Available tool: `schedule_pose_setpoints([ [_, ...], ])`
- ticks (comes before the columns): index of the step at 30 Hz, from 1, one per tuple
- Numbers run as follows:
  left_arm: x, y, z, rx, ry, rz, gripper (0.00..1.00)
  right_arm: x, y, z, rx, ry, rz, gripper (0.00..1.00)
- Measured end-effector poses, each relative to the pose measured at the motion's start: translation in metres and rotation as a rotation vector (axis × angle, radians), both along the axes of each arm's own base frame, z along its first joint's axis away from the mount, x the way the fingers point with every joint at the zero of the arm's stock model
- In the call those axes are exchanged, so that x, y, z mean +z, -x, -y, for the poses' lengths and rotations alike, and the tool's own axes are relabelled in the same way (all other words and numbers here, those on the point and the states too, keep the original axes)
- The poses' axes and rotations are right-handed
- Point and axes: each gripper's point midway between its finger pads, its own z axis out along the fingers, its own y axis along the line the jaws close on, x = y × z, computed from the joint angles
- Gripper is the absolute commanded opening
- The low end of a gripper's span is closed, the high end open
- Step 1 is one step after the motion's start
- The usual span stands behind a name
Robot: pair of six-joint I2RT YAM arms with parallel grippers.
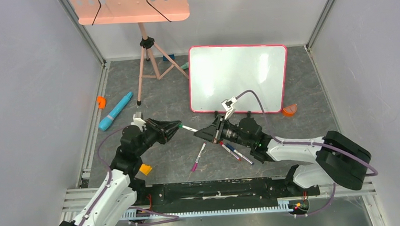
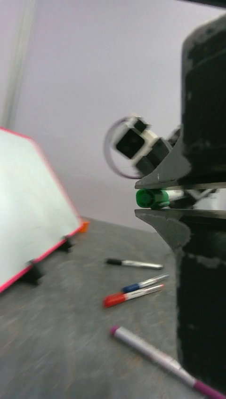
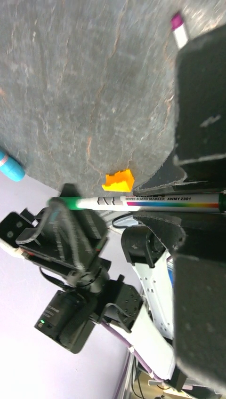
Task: Write a sentence on the whiteboard
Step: Open the pen cap from the whiteboard marker, then place the pen cap at the center of the board.
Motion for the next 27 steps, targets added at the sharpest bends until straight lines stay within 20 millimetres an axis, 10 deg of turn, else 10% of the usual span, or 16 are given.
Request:
schedule_pose_setpoints([
  [10, -0.045, -0.038, -0.052, 0.234, -0.122, -0.119, 0.02, -0.012, -0.010, 0.042, -0.098, 0.045, 0.003, 0.00],
  [27, -0.122, -0.013, -0.110, 0.294, -0.621, -0.276, 0.15, -0.012, -0.025, 0.076, -0.172, 0.319, 0.103, 0.00],
])
